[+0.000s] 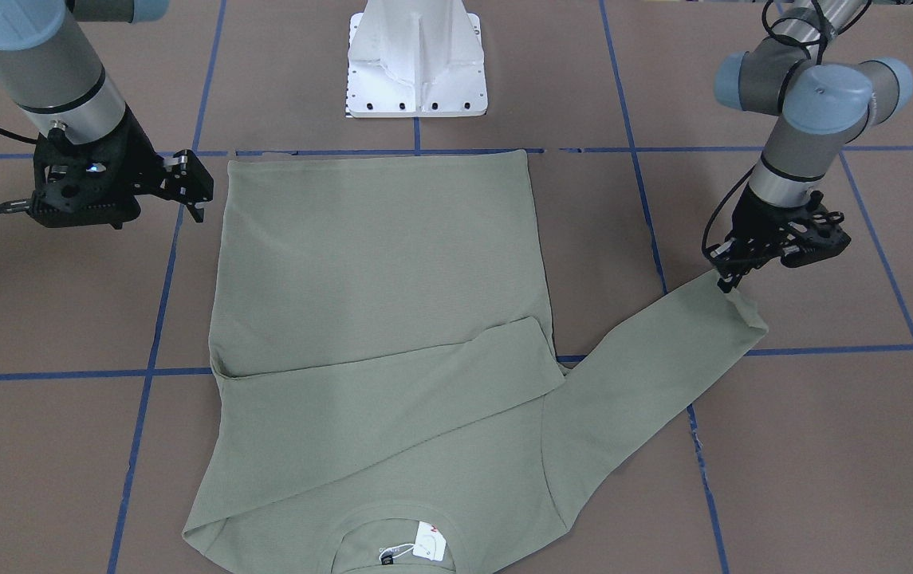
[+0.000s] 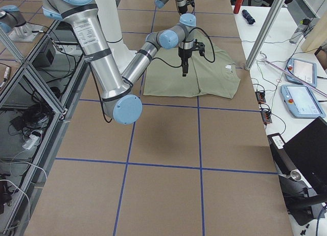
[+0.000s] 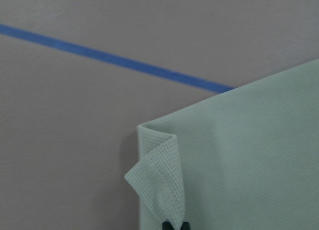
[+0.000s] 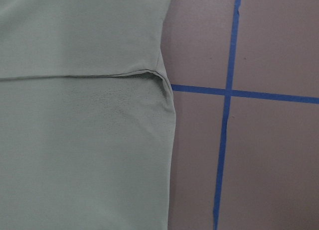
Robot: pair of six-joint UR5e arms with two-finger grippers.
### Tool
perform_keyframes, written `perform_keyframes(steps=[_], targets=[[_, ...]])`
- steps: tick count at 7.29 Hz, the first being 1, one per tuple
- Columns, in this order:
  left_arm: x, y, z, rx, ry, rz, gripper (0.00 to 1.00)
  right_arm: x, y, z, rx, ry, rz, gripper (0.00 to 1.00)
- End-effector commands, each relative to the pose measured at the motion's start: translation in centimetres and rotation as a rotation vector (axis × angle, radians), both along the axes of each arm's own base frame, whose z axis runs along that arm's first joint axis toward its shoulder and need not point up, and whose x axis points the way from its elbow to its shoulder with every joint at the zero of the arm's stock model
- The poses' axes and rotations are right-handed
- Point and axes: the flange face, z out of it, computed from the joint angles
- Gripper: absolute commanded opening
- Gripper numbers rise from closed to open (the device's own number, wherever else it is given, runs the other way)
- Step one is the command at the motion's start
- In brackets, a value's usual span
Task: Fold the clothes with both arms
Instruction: 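Carry the other sleeve across the shirt body with the left gripper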
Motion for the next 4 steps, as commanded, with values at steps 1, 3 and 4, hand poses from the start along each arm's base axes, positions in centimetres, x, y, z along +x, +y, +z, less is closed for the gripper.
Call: perform_keyframes(steps=[1, 3, 4], targets=[[1.9, -5.3, -11.2, 0.019, 0.022, -0.031, 0.00, 3.3, 2.1, 3.4, -0.030, 0.024, 0.016, 1.00], [5.0, -9.9, -20.1, 0.042, 0.072, -0.029, 0.00, 5.7, 3.1, 6.8, -0.072, 0.057, 0.042, 1.00], [6.7, -11.5, -26.2, 0.077, 0.118, -0.023, 0.00, 6.7, 2.9, 7.0, -0.106, 0.027, 0.045, 1.00]])
